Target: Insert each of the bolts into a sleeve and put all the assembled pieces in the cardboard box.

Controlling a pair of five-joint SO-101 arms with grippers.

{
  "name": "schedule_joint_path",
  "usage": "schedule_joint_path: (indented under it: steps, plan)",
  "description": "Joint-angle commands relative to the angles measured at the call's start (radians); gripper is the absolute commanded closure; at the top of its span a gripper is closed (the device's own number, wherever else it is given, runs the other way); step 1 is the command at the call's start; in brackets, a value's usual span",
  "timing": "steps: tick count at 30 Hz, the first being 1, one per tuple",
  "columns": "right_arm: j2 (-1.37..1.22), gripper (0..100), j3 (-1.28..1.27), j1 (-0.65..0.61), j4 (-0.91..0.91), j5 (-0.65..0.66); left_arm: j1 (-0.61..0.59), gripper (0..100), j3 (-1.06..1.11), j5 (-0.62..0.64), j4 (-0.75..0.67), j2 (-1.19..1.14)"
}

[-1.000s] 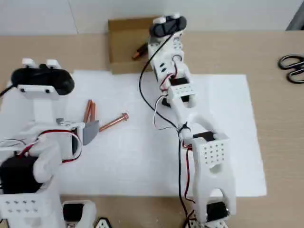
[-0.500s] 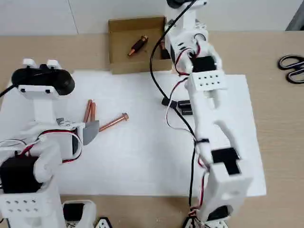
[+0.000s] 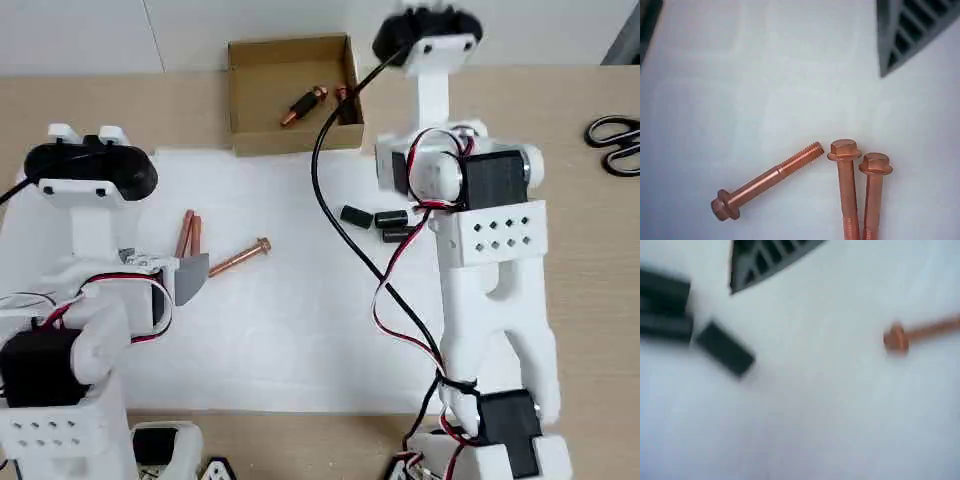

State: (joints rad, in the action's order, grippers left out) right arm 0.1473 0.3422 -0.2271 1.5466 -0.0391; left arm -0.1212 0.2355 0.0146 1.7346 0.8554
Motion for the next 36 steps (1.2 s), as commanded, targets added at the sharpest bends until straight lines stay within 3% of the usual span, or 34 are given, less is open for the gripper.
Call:
schedule_joint_path:
  steps: [1, 8, 15, 20, 29, 36]
  plan:
    - [0.019, 80.9, 0.002, 0.025, 0.073, 0.009, -0.006, 72, -0.036, -0.002, 0.014, 0.011]
    - [-0.183, 81.2, 0.003, 0.068, 0.024, 0.043, -0.006, 72, -0.036, 0.002, 0.014, 0.011]
    - [-0.387, 81.2, 0.008, -0.059, -0.016, 0.436, -0.006, 72, -0.036, 0.04, 0.015, 0.011]
    - [-0.467, 81.2, 0.008, -0.096, -0.088, 0.578, -0.008, 72, -0.036, 0.04, 0.015, 0.011]
    - [-0.572, 81.2, 0.008, -0.093, -0.24, 0.649, -0.13, 72, -0.036, 0.041, 0.015, 0.011]
    - [-0.639, 81.2, 0.008, -0.093, -0.312, 0.651, -0.137, 72, -0.036, 0.087, 0.015, 0.011]
